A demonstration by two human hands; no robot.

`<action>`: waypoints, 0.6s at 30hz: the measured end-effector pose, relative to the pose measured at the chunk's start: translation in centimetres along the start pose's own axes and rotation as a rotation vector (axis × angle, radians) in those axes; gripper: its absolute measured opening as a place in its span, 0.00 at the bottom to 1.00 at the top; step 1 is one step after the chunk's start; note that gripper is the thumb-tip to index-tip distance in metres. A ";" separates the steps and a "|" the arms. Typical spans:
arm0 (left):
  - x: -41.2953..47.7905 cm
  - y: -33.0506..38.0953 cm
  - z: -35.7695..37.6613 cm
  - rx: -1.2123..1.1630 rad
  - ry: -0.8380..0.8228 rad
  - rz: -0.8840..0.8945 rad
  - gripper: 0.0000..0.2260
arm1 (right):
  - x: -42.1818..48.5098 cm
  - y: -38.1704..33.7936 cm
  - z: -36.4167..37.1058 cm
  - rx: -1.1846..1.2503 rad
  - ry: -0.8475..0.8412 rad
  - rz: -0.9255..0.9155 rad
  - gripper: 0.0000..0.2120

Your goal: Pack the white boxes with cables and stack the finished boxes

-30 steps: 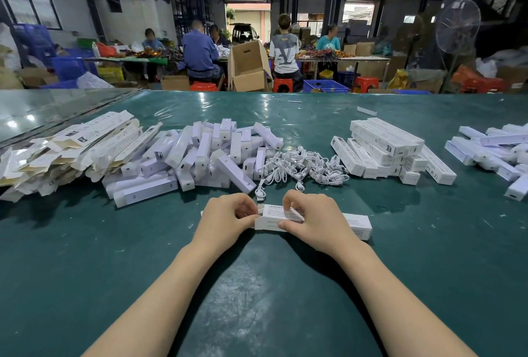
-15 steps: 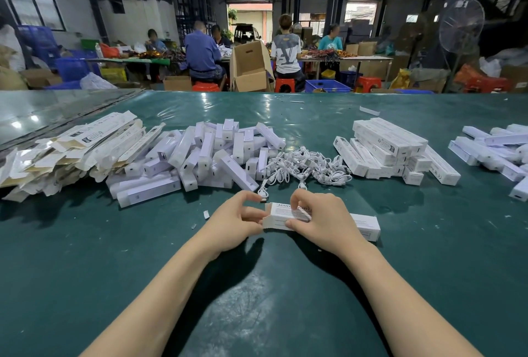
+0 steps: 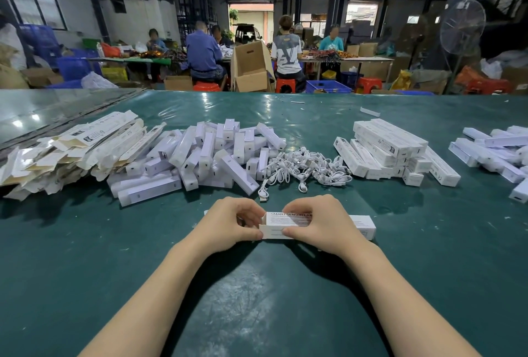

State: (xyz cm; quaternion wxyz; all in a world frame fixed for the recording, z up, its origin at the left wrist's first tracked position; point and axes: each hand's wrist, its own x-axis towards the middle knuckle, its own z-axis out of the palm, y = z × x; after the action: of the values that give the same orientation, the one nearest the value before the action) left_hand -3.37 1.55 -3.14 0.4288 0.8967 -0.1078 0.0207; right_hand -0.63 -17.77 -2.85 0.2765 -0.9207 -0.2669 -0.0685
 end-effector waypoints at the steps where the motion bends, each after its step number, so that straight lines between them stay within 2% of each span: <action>1: -0.1 0.0 0.0 0.004 0.005 0.005 0.12 | 0.0 0.0 0.0 0.005 -0.003 0.000 0.13; 6: -0.2 0.1 1.0 0.008 0.099 -0.027 0.14 | 0.2 -0.6 0.7 -0.176 -0.075 -0.042 0.18; 11: 0.1 0.5 2.0 0.169 0.188 -0.009 0.14 | 0.2 -0.6 1.3 -0.216 -0.001 -0.064 0.19; 14: 0.1 0.6 2.1 0.196 0.186 0.001 0.15 | 0.1 -0.6 1.4 -0.223 0.048 -0.108 0.18; 16: 0.1 0.7 2.0 0.196 0.175 -0.020 0.10 | 0.0 -0.6 1.5 -0.223 0.096 -0.127 0.17; 18: 0.1 1.1 2.1 0.079 0.201 -0.055 0.06 | 0.0 -0.7 1.6 -0.211 0.156 -0.138 0.15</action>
State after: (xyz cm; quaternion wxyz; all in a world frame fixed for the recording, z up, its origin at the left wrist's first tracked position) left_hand -3.63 -0.75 -3.64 0.4020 0.9090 -0.0385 0.1030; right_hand -1.03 -16.43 -3.88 0.1928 -0.9159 -0.2987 -0.1862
